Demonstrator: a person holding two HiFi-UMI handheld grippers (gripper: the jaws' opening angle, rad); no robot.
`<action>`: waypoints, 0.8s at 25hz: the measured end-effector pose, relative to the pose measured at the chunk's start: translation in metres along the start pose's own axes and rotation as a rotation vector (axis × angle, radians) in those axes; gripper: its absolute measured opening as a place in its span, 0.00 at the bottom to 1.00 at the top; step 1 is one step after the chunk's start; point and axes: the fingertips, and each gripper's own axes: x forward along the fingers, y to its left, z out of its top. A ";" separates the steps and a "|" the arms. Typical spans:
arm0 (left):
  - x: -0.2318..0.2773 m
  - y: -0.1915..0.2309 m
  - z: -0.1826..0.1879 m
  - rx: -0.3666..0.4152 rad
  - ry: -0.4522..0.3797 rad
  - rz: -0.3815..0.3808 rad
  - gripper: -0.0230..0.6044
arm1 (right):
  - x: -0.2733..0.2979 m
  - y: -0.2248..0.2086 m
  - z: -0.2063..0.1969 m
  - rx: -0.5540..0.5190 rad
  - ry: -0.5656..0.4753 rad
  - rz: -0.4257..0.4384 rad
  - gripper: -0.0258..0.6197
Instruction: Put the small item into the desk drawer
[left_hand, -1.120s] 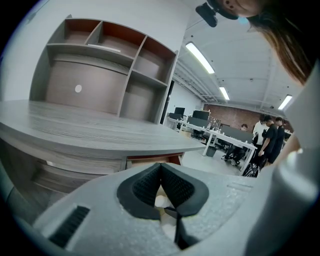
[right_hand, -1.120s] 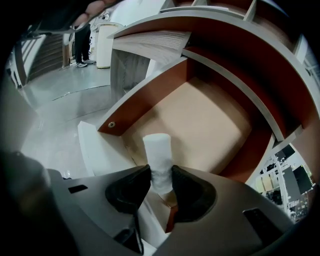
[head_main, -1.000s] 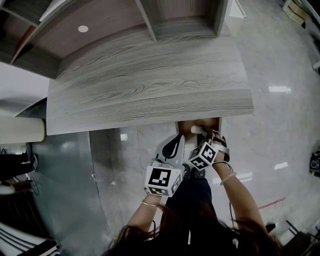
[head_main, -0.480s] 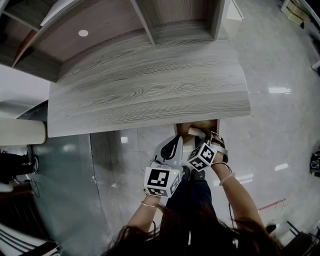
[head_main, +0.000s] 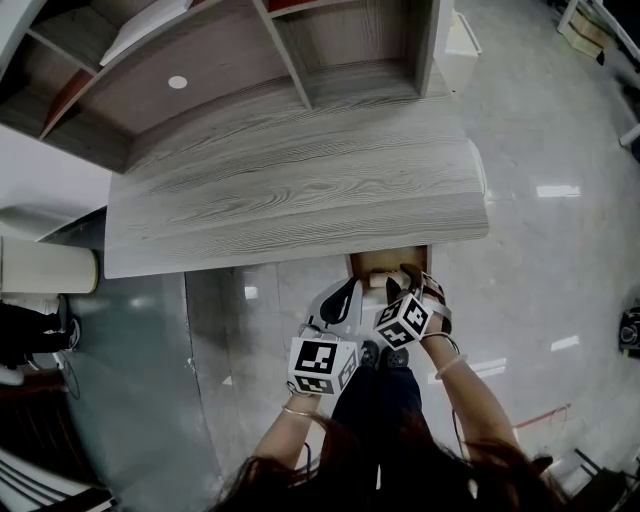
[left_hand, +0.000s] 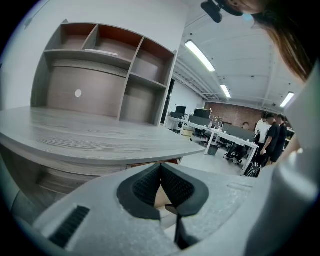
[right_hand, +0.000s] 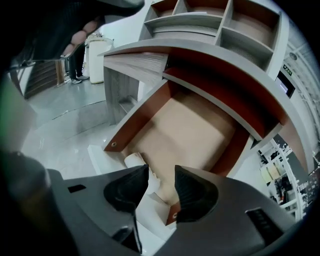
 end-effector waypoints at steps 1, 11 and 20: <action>-0.001 -0.001 0.002 0.002 -0.001 0.001 0.06 | -0.003 -0.001 0.002 0.005 -0.006 -0.002 0.27; -0.017 -0.012 0.027 0.011 -0.012 0.015 0.06 | -0.041 -0.011 0.018 0.080 -0.060 -0.017 0.24; -0.031 -0.029 0.052 0.031 -0.024 0.018 0.06 | -0.083 -0.031 0.040 0.176 -0.139 -0.044 0.21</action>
